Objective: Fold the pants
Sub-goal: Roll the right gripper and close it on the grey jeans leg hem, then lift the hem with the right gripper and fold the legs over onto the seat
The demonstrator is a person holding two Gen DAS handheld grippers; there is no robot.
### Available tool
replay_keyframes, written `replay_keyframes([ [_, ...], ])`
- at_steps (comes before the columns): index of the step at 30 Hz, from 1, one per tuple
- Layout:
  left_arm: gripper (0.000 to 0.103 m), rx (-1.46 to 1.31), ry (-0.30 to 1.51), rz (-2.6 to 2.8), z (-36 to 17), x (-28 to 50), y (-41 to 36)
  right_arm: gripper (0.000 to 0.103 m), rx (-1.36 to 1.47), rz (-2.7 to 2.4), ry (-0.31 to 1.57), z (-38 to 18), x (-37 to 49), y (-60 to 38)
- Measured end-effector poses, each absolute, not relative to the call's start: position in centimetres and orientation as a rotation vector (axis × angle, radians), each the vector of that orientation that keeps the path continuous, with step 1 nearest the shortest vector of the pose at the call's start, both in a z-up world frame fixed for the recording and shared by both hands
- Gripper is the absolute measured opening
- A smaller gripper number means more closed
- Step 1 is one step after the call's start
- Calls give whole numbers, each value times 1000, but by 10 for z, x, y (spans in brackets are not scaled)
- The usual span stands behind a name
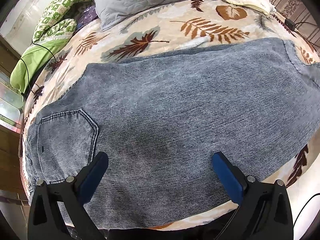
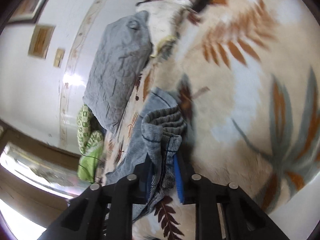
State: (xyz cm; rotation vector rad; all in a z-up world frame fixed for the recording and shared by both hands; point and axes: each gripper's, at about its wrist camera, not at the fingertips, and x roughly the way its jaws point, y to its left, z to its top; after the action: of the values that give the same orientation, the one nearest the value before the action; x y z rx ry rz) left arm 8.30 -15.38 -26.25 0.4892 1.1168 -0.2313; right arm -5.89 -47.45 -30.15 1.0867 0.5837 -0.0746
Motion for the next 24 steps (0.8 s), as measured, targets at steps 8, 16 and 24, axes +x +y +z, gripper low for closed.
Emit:
replay_keyframes([
  [8,103,485,1135,-230,-268,83,-150,17,1043,-131,682,-318,-66,-476],
  [16,103,464,1075,-255,-246,82,-159,35,1008,-119,640,-293,-77,-498],
  [24,103,480,1038,-299,-244,91,-198,74,1093,-74,689,-309,-66,-515],
])
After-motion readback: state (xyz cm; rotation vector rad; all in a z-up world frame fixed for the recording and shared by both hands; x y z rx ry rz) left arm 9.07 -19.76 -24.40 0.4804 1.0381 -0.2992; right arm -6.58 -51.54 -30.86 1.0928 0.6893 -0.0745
